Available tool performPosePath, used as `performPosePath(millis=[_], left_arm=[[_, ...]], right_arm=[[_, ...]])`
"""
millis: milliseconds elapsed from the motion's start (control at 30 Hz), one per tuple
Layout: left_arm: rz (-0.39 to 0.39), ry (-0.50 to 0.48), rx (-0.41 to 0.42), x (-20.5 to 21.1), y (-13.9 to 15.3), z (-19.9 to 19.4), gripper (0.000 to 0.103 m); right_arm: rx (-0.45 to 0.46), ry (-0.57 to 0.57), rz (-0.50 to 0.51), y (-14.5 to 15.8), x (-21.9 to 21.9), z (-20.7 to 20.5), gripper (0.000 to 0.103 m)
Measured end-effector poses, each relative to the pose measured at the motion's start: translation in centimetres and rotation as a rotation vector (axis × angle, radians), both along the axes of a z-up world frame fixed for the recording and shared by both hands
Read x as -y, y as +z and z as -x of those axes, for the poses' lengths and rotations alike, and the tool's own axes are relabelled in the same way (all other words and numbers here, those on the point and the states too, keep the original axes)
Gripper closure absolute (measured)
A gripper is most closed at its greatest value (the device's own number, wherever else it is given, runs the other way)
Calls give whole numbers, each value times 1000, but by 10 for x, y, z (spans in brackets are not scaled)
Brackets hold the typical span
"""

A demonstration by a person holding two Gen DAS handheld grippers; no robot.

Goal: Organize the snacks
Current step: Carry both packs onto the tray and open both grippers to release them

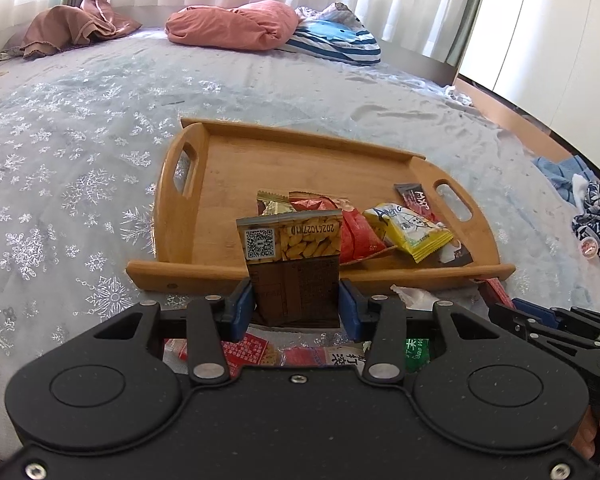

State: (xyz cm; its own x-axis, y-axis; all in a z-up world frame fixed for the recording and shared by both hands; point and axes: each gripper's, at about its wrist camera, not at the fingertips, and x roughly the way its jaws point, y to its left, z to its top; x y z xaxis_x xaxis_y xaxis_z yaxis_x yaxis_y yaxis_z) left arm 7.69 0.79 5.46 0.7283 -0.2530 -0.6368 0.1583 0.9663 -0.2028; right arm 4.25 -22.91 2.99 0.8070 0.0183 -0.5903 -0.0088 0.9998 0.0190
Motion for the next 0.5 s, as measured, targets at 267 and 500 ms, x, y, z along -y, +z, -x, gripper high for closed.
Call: performPosePath(millis=[267,500], left_arm=[[-9,9,-17,-6,-5,4,61],[-7,2,-8,-12,4,6,61]], right_arm=[[-3,-40,-27,1,5,1,75],[12,-50,-25,5,7,4,75]])
